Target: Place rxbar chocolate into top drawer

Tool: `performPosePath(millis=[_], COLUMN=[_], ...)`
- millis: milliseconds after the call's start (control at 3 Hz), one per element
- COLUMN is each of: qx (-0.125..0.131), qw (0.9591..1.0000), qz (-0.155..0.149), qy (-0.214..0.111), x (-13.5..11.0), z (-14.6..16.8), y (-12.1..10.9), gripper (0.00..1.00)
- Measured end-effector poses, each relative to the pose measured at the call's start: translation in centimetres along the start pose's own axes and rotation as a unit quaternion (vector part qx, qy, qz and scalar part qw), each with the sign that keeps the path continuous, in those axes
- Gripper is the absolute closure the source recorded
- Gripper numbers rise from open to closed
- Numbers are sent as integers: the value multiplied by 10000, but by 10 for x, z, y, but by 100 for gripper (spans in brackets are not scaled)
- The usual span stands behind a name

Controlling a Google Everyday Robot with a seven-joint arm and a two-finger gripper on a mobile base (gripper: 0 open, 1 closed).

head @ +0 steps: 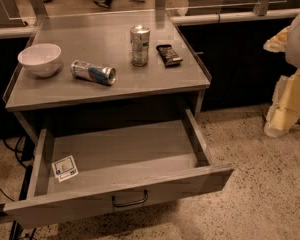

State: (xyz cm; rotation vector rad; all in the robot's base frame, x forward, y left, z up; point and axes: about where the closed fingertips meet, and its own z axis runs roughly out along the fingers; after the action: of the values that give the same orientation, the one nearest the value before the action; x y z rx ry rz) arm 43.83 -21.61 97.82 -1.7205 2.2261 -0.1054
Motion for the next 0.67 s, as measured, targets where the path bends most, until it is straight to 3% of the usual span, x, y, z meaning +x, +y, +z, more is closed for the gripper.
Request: performPosePath(millis=[333,667], qx=[12,57], qw=[10000,9998], qz=[-1,-190], qy=[-9,-90], x=[0,-9], z=[0,7], y=[-1,-20], gripper=[0,0])
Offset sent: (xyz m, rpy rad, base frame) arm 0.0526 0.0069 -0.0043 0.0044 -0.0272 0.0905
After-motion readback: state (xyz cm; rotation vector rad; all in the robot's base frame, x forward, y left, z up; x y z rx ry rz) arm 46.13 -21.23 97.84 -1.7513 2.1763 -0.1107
